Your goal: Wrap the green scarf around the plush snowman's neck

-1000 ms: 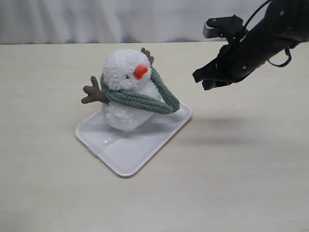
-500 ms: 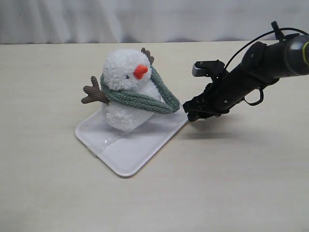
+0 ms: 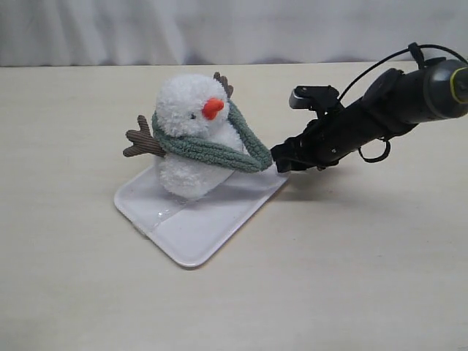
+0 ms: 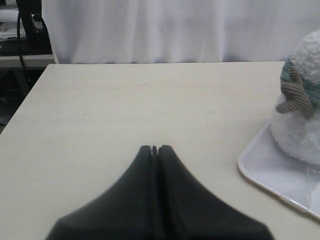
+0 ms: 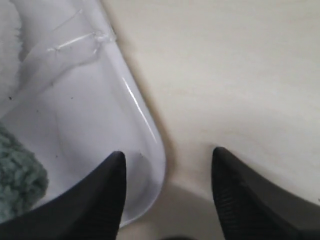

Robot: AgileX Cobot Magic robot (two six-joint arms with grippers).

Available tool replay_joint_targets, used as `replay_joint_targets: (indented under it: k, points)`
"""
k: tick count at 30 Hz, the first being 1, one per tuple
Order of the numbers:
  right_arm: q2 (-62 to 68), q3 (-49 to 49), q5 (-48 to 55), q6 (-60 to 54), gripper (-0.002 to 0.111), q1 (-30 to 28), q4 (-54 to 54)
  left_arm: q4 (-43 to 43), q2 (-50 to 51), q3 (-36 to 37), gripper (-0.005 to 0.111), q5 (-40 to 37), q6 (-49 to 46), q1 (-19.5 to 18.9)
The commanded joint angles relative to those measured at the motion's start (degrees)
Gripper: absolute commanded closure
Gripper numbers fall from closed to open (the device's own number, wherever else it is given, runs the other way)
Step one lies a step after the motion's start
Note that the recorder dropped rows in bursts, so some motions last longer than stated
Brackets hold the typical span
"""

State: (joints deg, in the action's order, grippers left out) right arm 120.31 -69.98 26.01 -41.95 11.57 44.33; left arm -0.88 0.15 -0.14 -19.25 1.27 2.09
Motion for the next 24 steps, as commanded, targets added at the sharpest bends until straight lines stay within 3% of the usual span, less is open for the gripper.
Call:
replay_joint_targets:
  k: [1,4,12,17,24]
  points:
    - [0.9,0.1,0.7,-3.3,0.058,-0.1,2.8,0.1,-0.1,0.1,0.107,0.6,0.3,-0.1]
    - [0.9,0.1,0.7,-3.3,0.063,-0.1,2.8,0.1,-0.1,0.1,0.107,0.6,0.3,-0.1]
    - [0.9,0.1,4.1,-4.3,0.104,-0.1,2.5,0.1,-0.1,0.1,0.107,0.6,0.3,-0.1]
    - [0.9,0.3,3.4,-0.8,0.104,-0.1,2.5,0.1,-0.1,0.1,0.107,0.6,0.3,-0.1]
    - [-1.9,6.0,-10.8,6.2,0.104,-0.1,3.0,0.1,-0.1,0.1,0.107,0.6,0.3,-0.1]
